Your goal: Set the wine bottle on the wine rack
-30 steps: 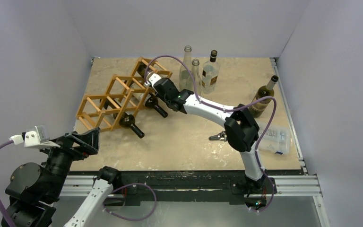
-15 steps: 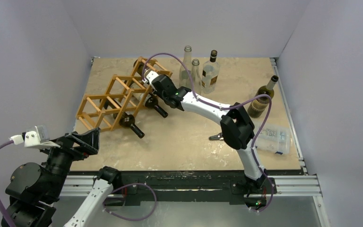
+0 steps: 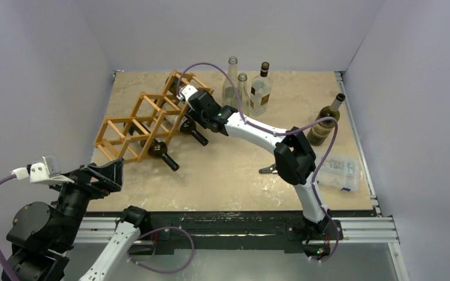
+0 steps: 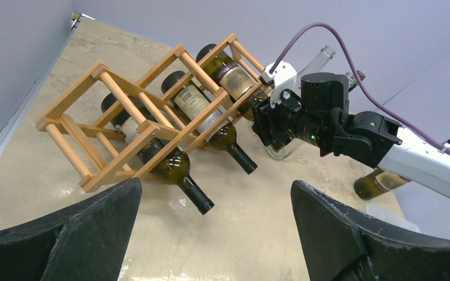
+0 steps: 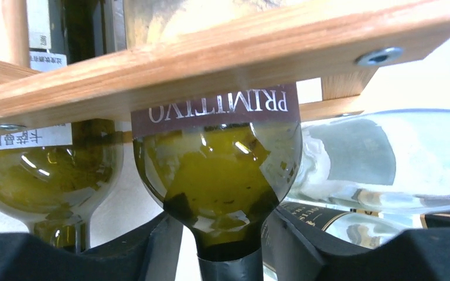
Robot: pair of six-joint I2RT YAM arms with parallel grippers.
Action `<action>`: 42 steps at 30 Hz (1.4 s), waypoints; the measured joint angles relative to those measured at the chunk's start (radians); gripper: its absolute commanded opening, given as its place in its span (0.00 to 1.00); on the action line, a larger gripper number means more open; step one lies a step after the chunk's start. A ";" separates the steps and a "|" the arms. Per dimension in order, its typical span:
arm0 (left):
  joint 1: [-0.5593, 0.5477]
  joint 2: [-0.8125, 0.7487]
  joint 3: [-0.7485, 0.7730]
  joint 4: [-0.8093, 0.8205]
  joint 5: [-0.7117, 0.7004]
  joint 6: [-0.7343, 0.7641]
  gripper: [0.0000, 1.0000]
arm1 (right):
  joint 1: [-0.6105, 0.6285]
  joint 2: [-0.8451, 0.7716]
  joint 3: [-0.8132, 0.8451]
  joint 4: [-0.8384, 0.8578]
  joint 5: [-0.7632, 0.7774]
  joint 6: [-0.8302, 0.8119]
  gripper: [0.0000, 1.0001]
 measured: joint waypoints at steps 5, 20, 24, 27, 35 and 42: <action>0.000 -0.002 0.000 0.000 0.006 -0.008 0.99 | 0.000 -0.002 0.003 -0.003 -0.016 0.014 0.68; 0.000 -0.003 -0.020 0.008 0.031 -0.029 0.99 | 0.000 -0.324 -0.183 -0.098 -0.070 0.062 0.87; 0.000 -0.003 -0.034 0.019 0.040 -0.034 0.99 | 0.000 -0.469 -0.281 -0.090 -0.109 0.059 0.94; 0.000 -0.001 -0.040 0.022 0.048 -0.035 0.99 | 0.000 -0.579 -0.359 -0.071 -0.118 0.056 0.99; 0.000 0.008 -0.057 0.040 0.063 -0.036 0.99 | -0.086 -0.856 -0.475 0.002 -0.006 0.097 0.99; 0.000 0.015 -0.072 0.056 0.088 -0.050 0.99 | -0.402 -0.999 -0.490 0.036 0.148 0.229 0.99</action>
